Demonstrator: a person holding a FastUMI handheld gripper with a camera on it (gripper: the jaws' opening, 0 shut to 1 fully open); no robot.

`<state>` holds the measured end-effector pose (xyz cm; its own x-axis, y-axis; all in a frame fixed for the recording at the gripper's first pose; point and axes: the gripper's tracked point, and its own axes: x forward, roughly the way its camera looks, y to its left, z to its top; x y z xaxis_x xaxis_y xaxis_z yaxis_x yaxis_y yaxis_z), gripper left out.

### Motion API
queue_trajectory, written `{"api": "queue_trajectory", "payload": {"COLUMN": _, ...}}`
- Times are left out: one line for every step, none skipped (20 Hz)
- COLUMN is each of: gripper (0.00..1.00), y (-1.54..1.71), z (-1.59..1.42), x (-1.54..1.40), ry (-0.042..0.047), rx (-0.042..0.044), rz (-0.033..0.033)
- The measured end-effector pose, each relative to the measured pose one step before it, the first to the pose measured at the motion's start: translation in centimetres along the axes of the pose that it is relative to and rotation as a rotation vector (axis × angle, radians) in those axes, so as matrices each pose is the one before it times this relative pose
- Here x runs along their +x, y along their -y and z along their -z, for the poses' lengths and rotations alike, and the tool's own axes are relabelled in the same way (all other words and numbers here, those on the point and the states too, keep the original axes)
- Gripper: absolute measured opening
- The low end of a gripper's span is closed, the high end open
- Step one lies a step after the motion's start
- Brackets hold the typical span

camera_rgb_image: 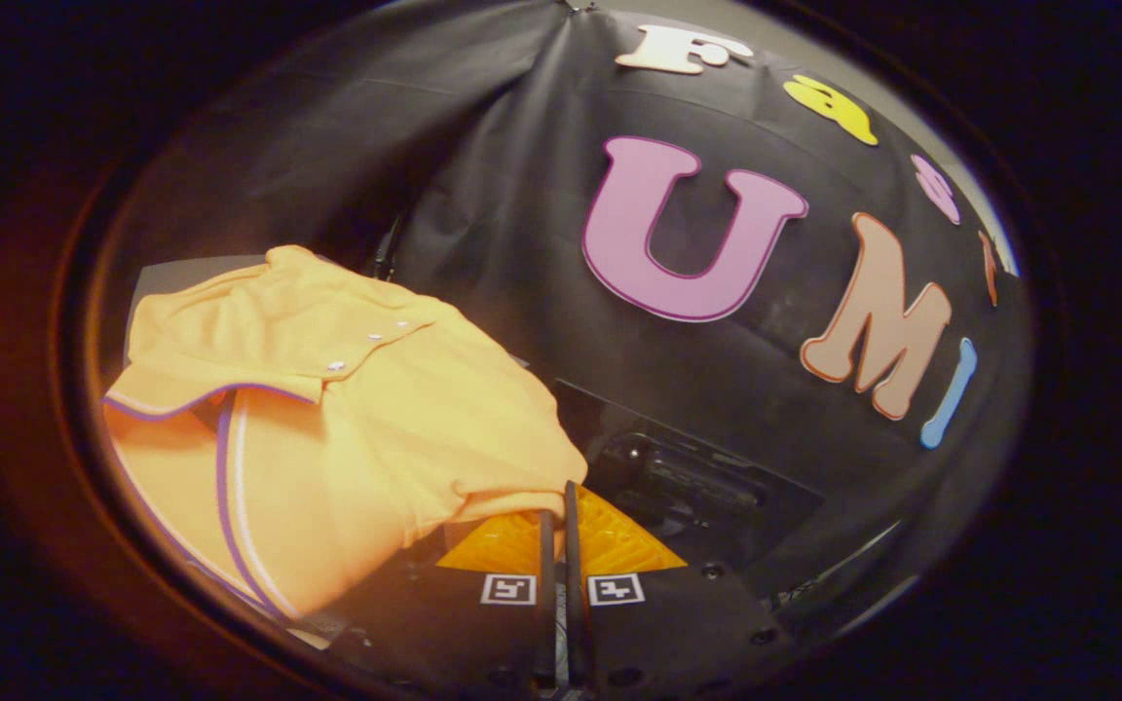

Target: Put the clothes into the washing machine and then close the washing machine lid.

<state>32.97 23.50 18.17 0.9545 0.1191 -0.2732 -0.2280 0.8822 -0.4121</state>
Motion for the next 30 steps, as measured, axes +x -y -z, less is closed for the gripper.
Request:
{"api": "queue_trajectory", "payload": {"gripper": 0.05, "y": 1.786, "z": 0.411, "x": -0.065, "ry": -0.00773, "rx": 0.01372, "rz": 0.03113}}
{"api": "queue_trajectory", "payload": {"gripper": 0.05, "y": 1.78, "z": 0.524, "x": -0.023, "ry": -0.00936, "rx": 0.0145, "rz": 0.03311}}
{"api": "queue_trajectory", "payload": {"gripper": 0.05, "y": 1.915, "z": 0.635, "x": -0.016, "ry": -0.012, "rx": 0.01369, "rz": 0.03737}}
{"api": "queue_trajectory", "payload": {"gripper": 0.05, "y": 1.764, "z": 0.523, "x": -0.014, "ry": -0.01405, "rx": 0.00708, "rz": 0.03316}}
{"api": "queue_trajectory", "payload": {"gripper": 0.05, "y": 1.547, "z": 0.588, "x": -0.026, "ry": -0.01392, "rx": 0.00174, "rz": 0.03113}}
{"api": "queue_trajectory", "payload": {"gripper": 0.05, "y": 1.641, "z": 0.524, "x": -0.094, "ry": -0.01025, "rx": -0.0002, "rz": 0.0337}}
{"api": "queue_trajectory", "payload": {"gripper": 0.05, "y": 1.488, "z": 0.683, "x": 0.249, "ry": -0.01269, "rx": -0.0018, "rz": 0.03032}}
{"api": "queue_trajectory", "payload": {"gripper": 0.05, "y": 1.333, "z": 0.543, "x": 0.0, "ry": -0.01471, "rx": -0.0002, "rz": 0.02565}}
{"api": "queue_trajectory", "payload": {"gripper": 0.05, "y": 1.027, "z": 0.504, "x": 0.155, "ry": -0.00944, "rx": 0.00167, "rz": 0.01878}}
{"api": "queue_trajectory", "payload": {"gripper": 0.05, "y": 0.568, "z": 0.541, "x": 0.068, "ry": -0.01788, "rx": 0.00493, "rz": 0.00387}}
{"api": "queue_trajectory", "payload": {"gripper": 0.05, "y": 0.278, "z": 0.316, "x": 0.236, "ry": -0.01094, "rx": 0.00274, "rz": -0.00605}}
{"api": "queue_trajectory", "payload": {"gripper": 0.08, "y": -0.364, "z": 0.57, "x": -0.391, "ry": -0.01294, "rx": 0.00318, "rz": -0.00849}}
{"api": "queue_trajectory", "payload": {"gripper": 0.11, "y": -0.846, "z": 0.77, "x": 0.394, "ry": -0.01677, "rx": -0.01052, "rz": -0.03151}}
{"api": "queue_trajectory", "payload": {"gripper": 0.16, "y": -0.333, "z": 0.687, "x": 0.044, "ry": -0.01342, "rx": -0.0217, "rz": -0.00559}}
{"api": "queue_trajectory", "payload": {"gripper": 0.2, "y": -0.468, "z": 0.19, "x": 0.061, "ry": 0.00249, "rx": -0.01614, "rz": -0.0055}}
{"api": "queue_trajectory", "payload": {"gripper": 0.24, "y": -0.444, "z": 0.052, "x": 0.098, "ry": 0.00328, "rx": -0.00702, "rz": -0.00476}}
{"api": "queue_trajectory", "payload": {"gripper": 0.28, "y": -0.294, "z": -0.008, "x": 0.12, "ry": 0.00132, "rx": -0.00291, "rz": -0.00632}}
{"api": "queue_trajectory", "payload": {"gripper": 0.32, "y": -0.27, "z": -0.198, "x": 0.082, "ry": 0.00553, "rx": -0.00165, "rz": -0.00278}}
{"api": "queue_trajectory", "payload": {"gripper": 0.36, "y": -0.193, "z": -0.205, "x": -0.023, "ry": 0.00459, "rx": -0.00004, "rz": -0.00369}}
{"api": "queue_trajectory", "payload": {"gripper": 0.4, "y": -0.268, "z": -0.208, "x": 0.062, "ry": 0.00404, "rx": 0.0041, "rz": -0.00583}}
{"api": "queue_trajectory", "payload": {"gripper": 0.44, "y": -0.123, "z": -0.149, "x": 0.113, "ry": 0.00298, "rx": 0.00357, "rz": -0.00308}}
{"api": "queue_trajectory", "payload": {"gripper": 0.44, "y": -0.122, "z": -0.21, "x": 0.008, "ry": 0.00287, "rx": 0.00036, "rz": -0.00221}}
{"api": "queue_trajectory", "payload": {"gripper": 0.44, "y": -0.029, "z": -0.059, "x": 0.094, "ry": 0.00407, "rx": -0.0006, "rz": -0.00009}}
{"api": "queue_trajectory", "payload": {"gripper": 0.44, "y": -0.009, "z": -0.123, "x": -0.005, "ry": 0.00328, "rx": -0.00007, "rz": 0.00119}}
{"api": "queue_trajectory", "payload": {"gripper": 0.45, "y": -0.049, "z": -0.129, "x": 0.098, "ry": 0.00353, "rx": 0.00155, "rz": 0.00046}}
{"api": "queue_trajectory", "payload": {"gripper": 0.45, "y": 0.07, "z": -0.274, "x": -0.037, "ry": 0.00762, "rx": 0.00408, "rz": 0.00221}}
{"api": "queue_trajectory", "payload": {"gripper": 0.45, "y": 0.097, "z": -0.26, "x": 0.069, "ry": 0.006, "rx": 0.00731, "rz": 0.00083}}
{"api": "queue_trajectory", "payload": {"gripper": 0.54, "y": -0.042, "z": -0.329, "x": 0.208, "ry": 0.00519, "rx": 0.01221, "rz": -0.00761}}
{"api": "queue_trajectory", "payload": {"gripper": 0.63, "y": -0.16, "z": -0.364, "x": 0.321, "ry": 0.00384, "rx": 0.01479, "rz": -0.00425}}
{"api": "queue_trajectory", "payload": {"gripper": 0.66, "y": -0.017, "z": -0.597, "x": 0.228, "ry": 0.00803, "rx": 0.01431, "rz": -0.00033}}
